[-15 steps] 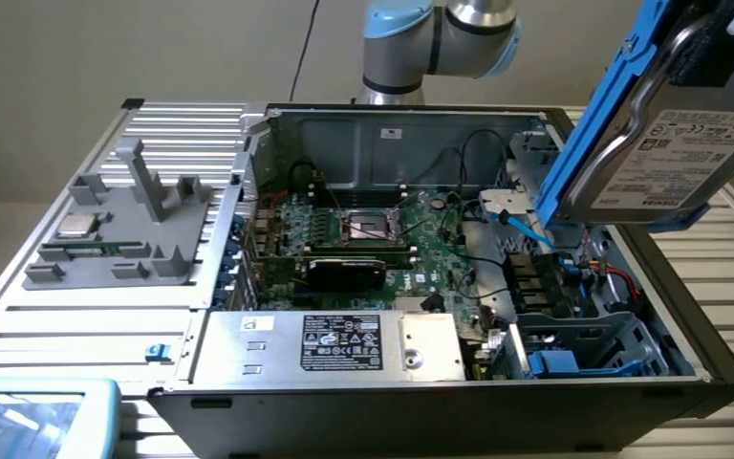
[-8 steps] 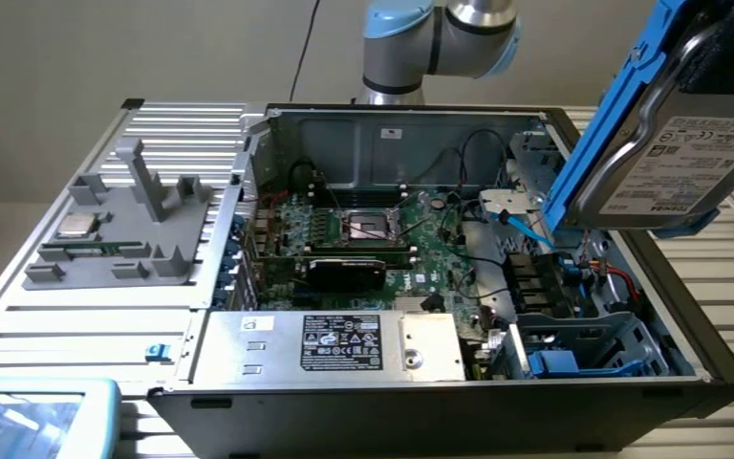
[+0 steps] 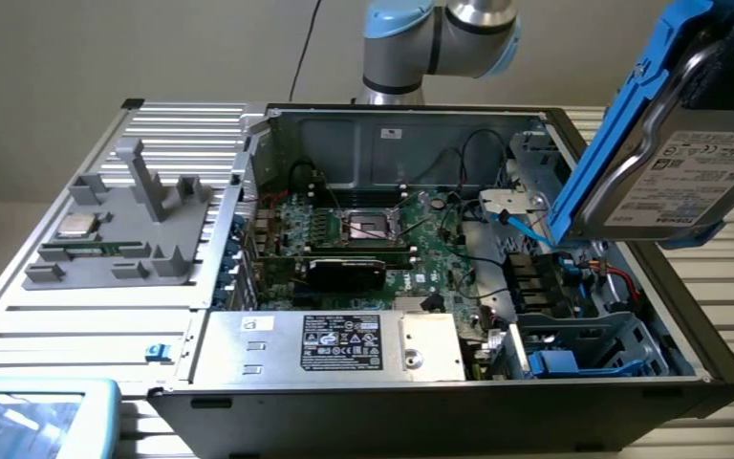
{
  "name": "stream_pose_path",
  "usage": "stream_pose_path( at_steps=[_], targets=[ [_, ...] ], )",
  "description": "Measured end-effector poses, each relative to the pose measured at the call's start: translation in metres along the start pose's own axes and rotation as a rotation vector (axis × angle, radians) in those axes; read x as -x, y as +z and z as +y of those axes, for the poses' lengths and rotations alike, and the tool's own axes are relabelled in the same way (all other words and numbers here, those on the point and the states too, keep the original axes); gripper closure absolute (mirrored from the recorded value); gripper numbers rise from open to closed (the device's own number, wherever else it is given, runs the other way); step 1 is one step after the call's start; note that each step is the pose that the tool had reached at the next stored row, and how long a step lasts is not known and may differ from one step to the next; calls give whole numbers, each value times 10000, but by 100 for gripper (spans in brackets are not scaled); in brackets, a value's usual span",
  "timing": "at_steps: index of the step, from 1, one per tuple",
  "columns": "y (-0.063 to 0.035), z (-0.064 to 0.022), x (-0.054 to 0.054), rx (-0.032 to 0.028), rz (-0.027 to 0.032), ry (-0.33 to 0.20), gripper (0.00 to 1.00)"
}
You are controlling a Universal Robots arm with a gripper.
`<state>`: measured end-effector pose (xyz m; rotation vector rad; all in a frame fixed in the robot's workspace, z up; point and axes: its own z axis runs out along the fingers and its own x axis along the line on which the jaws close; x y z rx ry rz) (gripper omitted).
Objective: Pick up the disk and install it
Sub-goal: 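Pick up the disk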
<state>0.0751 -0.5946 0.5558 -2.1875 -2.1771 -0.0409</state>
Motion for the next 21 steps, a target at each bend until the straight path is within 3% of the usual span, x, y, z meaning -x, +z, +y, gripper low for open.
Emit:
stream_pose_path(
  at_steps=[21],
  targets=[
    [366,79,140,25,7,298,63]
  ],
)
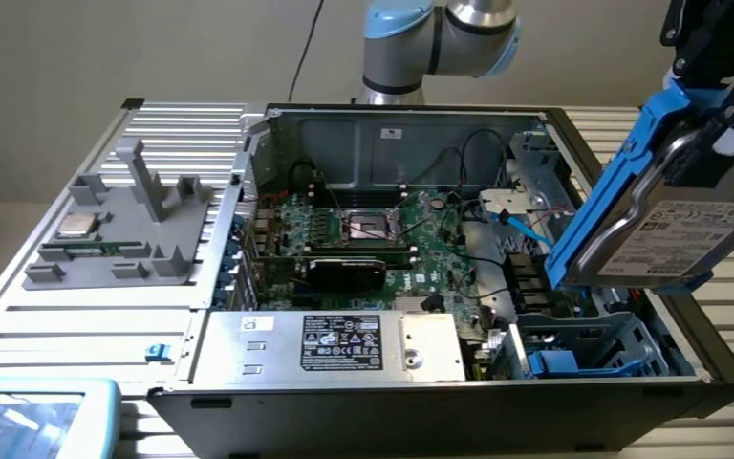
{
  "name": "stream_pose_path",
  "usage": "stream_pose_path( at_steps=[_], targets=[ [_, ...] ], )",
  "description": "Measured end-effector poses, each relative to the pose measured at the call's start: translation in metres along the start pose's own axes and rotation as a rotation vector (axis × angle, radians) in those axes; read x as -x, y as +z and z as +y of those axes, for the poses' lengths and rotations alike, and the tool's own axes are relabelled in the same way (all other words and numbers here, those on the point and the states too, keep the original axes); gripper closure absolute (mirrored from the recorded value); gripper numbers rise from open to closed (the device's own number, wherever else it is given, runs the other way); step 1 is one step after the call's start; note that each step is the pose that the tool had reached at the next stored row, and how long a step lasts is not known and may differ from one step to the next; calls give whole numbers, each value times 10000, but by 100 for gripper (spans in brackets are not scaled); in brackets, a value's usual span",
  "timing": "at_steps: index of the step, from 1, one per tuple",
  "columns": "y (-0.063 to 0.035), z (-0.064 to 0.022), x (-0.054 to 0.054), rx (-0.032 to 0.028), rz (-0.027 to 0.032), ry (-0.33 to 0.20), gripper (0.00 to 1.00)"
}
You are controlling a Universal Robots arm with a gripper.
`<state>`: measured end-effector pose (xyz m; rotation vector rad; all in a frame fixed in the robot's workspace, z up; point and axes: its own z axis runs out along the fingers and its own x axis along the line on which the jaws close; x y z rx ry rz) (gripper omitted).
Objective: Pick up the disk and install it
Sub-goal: 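Pick up the disk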
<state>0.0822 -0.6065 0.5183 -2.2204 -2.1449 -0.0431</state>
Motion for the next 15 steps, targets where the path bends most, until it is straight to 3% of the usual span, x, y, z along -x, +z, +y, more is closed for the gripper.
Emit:
stream_pose_path(
  at_steps=[6,15],
  targets=[
    [103,10,52,12,7,137,63],
    [103,10,52,12,8,143,63]
  ],
)
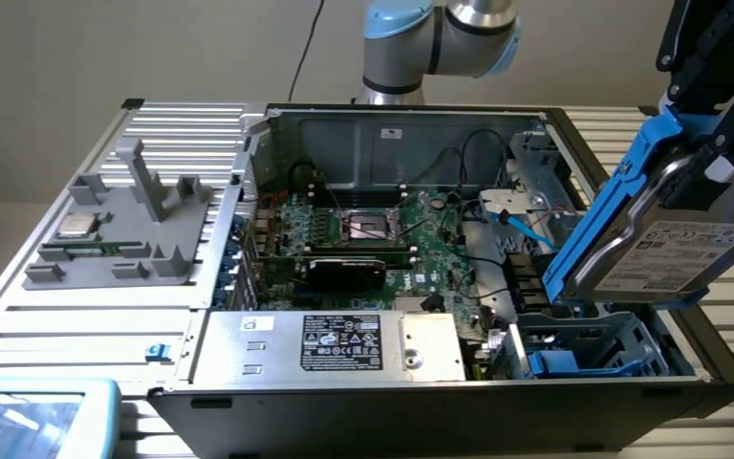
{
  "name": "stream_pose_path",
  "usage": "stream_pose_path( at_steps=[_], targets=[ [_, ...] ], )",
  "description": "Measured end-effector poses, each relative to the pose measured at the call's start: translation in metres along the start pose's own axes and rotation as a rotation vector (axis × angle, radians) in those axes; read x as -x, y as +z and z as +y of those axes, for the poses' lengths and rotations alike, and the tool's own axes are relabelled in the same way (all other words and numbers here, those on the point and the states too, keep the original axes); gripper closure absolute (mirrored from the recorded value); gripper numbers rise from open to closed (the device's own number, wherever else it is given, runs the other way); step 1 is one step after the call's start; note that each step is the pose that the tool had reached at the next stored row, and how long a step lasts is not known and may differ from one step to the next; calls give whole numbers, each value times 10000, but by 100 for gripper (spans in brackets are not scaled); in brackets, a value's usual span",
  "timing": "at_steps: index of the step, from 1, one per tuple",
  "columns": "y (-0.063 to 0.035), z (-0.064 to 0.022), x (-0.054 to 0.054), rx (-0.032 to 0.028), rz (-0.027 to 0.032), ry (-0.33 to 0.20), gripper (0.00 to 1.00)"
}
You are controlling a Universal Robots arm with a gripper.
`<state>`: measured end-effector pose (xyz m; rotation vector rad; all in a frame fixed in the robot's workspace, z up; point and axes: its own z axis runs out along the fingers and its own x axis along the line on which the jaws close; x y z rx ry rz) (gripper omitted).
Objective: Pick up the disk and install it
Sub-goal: 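Pick up the disk, then insert the disk into the insertion slot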
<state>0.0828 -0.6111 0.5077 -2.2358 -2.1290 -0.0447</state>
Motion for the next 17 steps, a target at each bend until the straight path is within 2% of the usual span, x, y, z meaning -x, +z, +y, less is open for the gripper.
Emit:
stream_pose_path(
  at_steps=[9,17],
  targets=[
    [3,0,0,0,0,0,63],
    [134,2,8,-4,-1,-71,63]
  ],
)
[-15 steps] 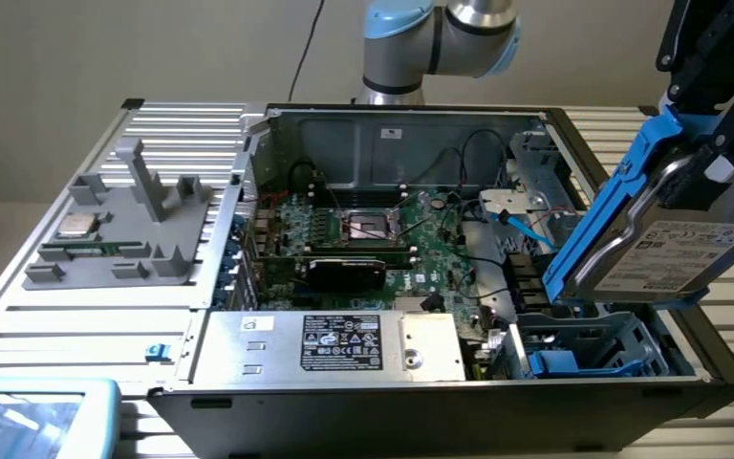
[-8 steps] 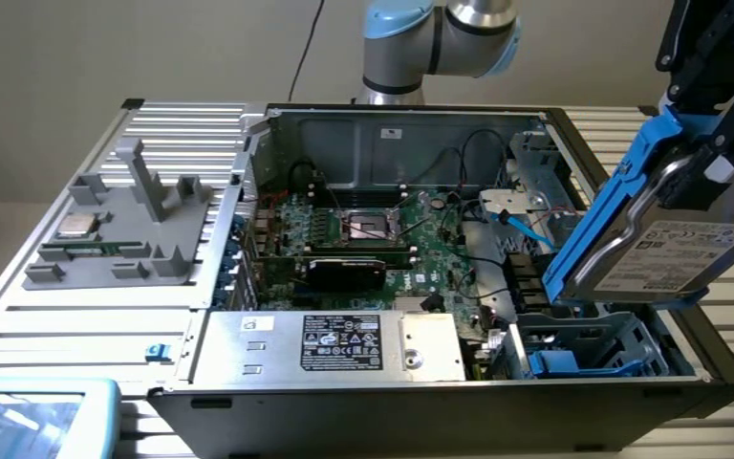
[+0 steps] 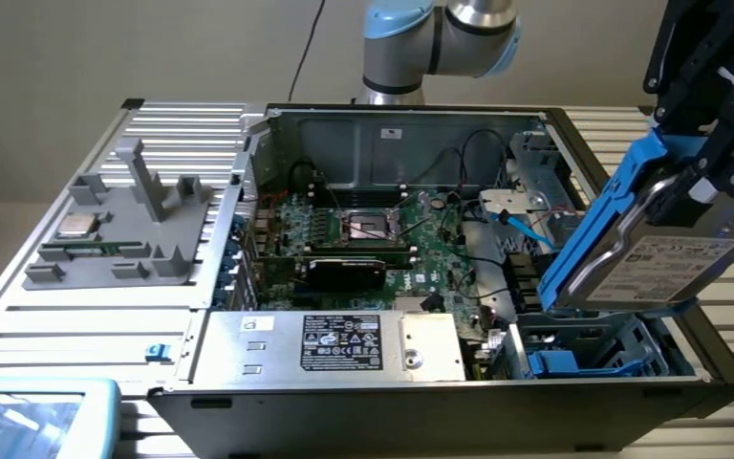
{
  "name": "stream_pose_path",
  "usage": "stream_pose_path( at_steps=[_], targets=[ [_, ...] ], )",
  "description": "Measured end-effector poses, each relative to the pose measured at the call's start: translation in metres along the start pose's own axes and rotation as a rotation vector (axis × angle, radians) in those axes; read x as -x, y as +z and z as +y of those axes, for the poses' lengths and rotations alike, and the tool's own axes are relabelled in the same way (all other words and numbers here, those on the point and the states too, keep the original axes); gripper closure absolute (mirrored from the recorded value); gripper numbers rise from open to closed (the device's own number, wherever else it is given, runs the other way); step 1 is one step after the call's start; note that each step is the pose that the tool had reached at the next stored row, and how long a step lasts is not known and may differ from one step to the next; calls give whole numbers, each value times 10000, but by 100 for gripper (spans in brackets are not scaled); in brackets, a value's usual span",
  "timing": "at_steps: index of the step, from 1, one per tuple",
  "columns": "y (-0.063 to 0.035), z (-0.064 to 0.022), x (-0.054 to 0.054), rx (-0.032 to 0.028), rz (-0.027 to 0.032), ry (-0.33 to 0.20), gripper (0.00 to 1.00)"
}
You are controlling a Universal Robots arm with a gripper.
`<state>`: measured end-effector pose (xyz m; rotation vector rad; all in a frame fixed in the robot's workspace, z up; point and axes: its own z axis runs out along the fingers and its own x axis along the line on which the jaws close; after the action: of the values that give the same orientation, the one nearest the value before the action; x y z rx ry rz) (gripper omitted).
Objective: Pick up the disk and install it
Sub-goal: 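Insert the disk into the insertion slot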
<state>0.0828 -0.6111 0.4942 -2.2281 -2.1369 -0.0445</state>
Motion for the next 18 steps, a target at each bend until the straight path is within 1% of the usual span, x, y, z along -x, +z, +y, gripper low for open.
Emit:
stream_pose_path(
  at_steps=[10,18],
  targets=[
    [181,12,10,-30,-10,-520,63],
    [326,20,19,-38,-14,-653,63]
  ],
)
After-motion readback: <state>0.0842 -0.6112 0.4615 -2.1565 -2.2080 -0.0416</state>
